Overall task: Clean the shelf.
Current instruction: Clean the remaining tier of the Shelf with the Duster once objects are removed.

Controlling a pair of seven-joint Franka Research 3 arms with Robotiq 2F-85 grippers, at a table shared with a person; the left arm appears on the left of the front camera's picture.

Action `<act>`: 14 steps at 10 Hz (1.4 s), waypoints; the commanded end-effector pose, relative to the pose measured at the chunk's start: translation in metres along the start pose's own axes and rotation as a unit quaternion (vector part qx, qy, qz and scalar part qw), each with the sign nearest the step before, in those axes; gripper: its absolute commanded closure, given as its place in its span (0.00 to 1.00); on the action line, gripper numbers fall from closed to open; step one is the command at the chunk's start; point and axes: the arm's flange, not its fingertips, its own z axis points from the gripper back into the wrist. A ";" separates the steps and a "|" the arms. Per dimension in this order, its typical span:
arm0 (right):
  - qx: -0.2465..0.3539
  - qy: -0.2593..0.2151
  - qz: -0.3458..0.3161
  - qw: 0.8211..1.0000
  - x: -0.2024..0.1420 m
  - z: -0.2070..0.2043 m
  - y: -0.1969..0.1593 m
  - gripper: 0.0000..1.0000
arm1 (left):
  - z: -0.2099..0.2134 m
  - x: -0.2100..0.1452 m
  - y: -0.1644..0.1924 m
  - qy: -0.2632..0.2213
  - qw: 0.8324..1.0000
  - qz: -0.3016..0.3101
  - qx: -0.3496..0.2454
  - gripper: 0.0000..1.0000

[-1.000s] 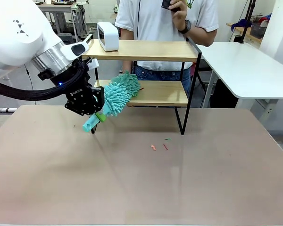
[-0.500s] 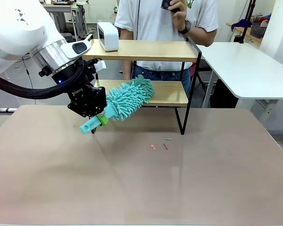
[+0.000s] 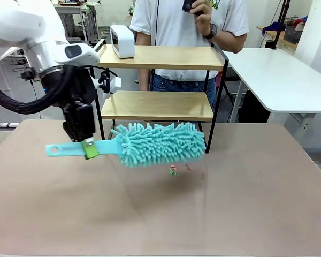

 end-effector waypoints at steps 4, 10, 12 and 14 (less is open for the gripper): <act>0.014 -0.008 0.013 1.000 0.002 -0.001 0.001 0.00 | 0.034 -0.068 -0.006 0.016 0.995 -0.085 -0.040 1.00; 0.014 -0.008 0.013 1.000 0.002 -0.001 0.001 0.00 | 0.039 -0.317 0.045 -0.320 0.942 0.090 -0.035 1.00; 0.014 -0.008 0.013 1.000 0.002 -0.001 0.001 0.00 | 0.047 -0.333 0.083 -0.384 0.904 0.158 -0.101 1.00; 0.014 -0.008 0.013 1.000 0.002 -0.001 0.001 0.00 | 0.063 -0.306 0.126 -0.407 0.868 0.234 -0.160 1.00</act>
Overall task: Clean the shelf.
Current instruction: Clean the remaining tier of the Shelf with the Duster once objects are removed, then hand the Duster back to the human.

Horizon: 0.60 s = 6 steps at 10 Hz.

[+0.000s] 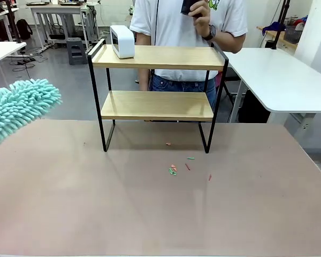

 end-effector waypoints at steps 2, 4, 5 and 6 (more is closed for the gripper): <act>0.014 -0.008 0.012 1.000 0.002 -0.001 0.001 0.00 | 0.006 -0.024 -0.014 0.019 0.999 -0.045 0.018 1.00; 0.014 -0.008 0.012 1.000 0.002 -0.001 0.001 0.00 | 0.006 -0.024 -0.014 0.019 0.999 -0.045 0.018 1.00; 0.014 -0.008 0.012 1.000 0.002 -0.001 0.001 0.00 | 0.006 -0.024 -0.014 0.019 0.999 -0.045 0.018 1.00; 0.014 -0.008 0.012 1.000 0.002 -0.001 0.001 0.00 | 0.006 -0.024 -0.014 0.019 0.999 -0.045 0.018 1.00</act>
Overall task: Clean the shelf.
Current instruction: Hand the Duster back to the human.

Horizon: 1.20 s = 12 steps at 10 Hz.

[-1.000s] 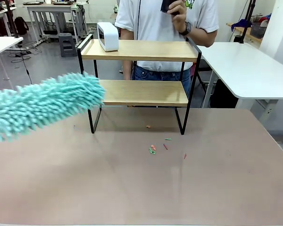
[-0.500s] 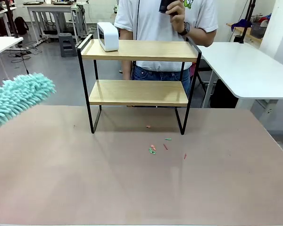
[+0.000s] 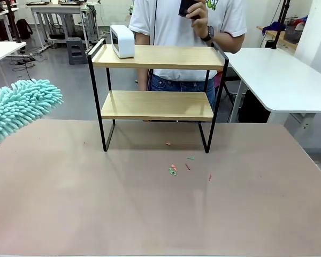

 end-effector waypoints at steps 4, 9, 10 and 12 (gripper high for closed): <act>0.015 -0.008 0.012 1.000 0.001 -0.001 0.001 0.00 | 0.001 -0.001 0.006 -0.001 1.000 -0.007 -0.003 1.00; 0.000 0.000 0.000 1.000 0.000 0.000 0.000 0.00 | -0.001 0.001 0.002 0.002 1.000 0.003 -0.002 0.87; 0.007 -0.002 0.014 1.000 0.008 0.007 0.024 0.00 | 0.000 -0.003 -0.021 0.017 0.999 -0.027 0.012 0.87; 0.045 0.001 0.098 0.994 0.025 0.001 0.111 0.00 | 0.036 -0.055 -0.076 -0.026 0.992 -0.123 0.007 0.87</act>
